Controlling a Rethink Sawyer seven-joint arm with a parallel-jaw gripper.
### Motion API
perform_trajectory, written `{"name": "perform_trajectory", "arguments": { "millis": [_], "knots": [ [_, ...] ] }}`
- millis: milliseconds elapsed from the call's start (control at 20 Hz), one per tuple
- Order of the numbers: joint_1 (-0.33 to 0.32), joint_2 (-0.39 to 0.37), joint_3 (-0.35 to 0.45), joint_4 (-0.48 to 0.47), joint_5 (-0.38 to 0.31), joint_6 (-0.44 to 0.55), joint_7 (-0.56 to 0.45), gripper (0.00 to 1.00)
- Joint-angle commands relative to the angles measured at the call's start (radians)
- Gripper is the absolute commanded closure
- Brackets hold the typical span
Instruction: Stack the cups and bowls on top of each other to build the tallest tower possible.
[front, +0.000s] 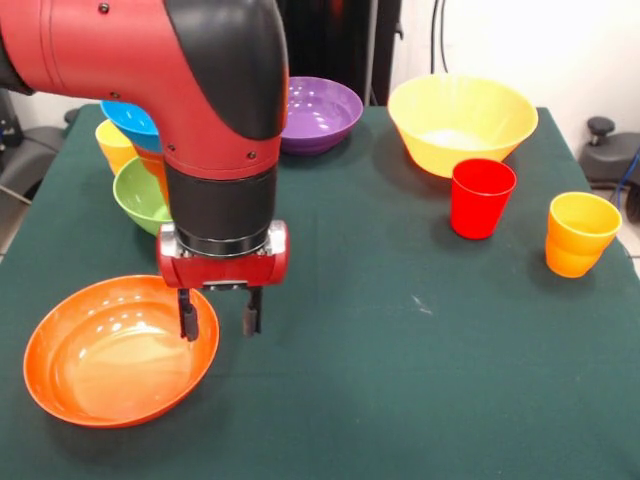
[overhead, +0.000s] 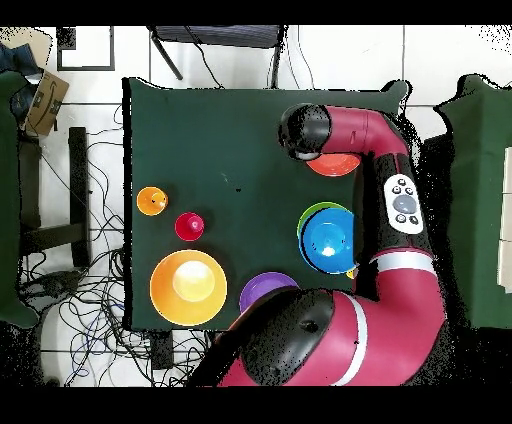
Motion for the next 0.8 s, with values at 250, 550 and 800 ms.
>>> {"name": "perform_trajectory", "arguments": {
  "millis": [250, 550, 800],
  "knots": [
    [0.109, 0.015, -0.064, 0.009, -0.153, -0.028, -0.048, 0.00],
    [0.156, 0.023, -0.142, 0.037, -0.195, -0.105, 0.059, 0.00],
    [0.214, 0.025, -0.248, 0.037, -0.239, -0.153, 0.141, 0.00]
  ]
}}
